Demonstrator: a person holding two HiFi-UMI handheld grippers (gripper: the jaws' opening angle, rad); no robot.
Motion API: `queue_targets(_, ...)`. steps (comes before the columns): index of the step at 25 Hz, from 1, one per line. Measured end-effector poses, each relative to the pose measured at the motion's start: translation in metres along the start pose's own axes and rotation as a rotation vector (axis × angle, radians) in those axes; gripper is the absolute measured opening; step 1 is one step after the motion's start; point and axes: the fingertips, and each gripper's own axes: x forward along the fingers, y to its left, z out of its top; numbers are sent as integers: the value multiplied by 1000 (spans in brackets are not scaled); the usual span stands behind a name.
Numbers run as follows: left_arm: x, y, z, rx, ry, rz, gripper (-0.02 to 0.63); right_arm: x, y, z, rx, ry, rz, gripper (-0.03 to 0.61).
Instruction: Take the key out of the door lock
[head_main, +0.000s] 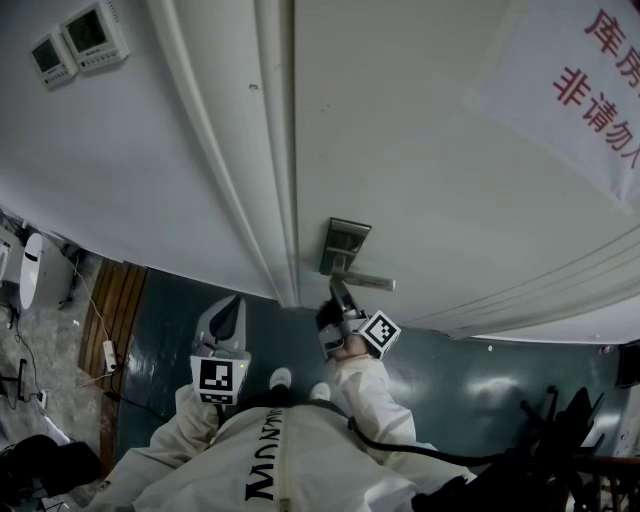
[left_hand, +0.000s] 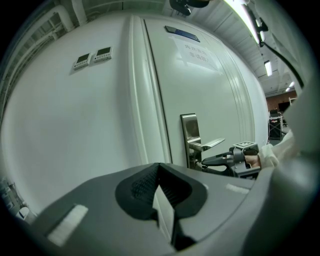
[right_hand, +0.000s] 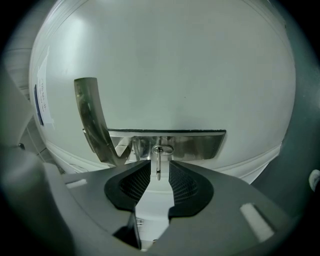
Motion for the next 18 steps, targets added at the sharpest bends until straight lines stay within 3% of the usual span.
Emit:
queue_targets(7,-2,0,-2,-4,3,3,0,9,0,8,21,-18,5,86)
queue_targets(10,-2,0,-2,-5,0,3,0,10,0,9,13,-28,-6,14)
queue_targets(18,-3,-3,-2,-7,1,-4,0,9,1,8,9,-35,-13,23)
